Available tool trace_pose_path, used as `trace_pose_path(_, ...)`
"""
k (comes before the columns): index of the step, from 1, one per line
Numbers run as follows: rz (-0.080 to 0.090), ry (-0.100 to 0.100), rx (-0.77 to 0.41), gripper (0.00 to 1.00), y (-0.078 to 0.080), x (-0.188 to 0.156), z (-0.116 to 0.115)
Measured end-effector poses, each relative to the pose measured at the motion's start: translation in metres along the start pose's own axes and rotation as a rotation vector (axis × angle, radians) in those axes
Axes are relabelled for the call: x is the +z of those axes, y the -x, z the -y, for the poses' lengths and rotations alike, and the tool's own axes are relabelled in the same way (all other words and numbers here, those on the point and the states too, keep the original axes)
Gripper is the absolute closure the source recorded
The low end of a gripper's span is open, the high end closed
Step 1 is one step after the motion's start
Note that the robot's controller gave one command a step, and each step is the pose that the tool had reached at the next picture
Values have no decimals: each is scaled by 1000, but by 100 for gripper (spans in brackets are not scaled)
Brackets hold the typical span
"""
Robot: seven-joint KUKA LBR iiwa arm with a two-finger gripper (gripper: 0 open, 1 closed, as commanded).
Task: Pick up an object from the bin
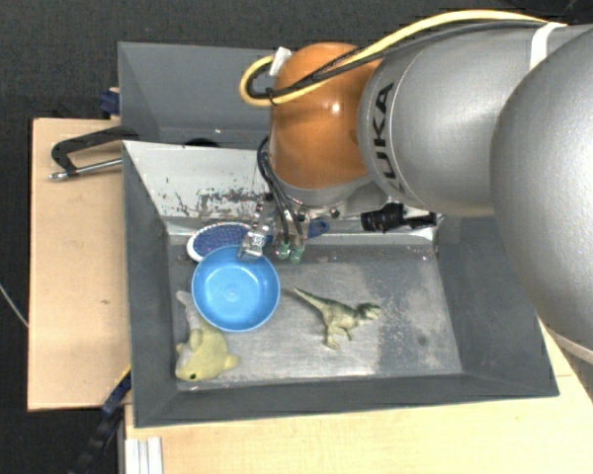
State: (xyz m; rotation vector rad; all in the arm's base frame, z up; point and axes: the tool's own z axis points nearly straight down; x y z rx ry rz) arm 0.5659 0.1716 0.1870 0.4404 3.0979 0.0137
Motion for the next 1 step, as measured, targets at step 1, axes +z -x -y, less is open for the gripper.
trace_pose_path(1,-2,-3,-7,100,12,-37,-14)
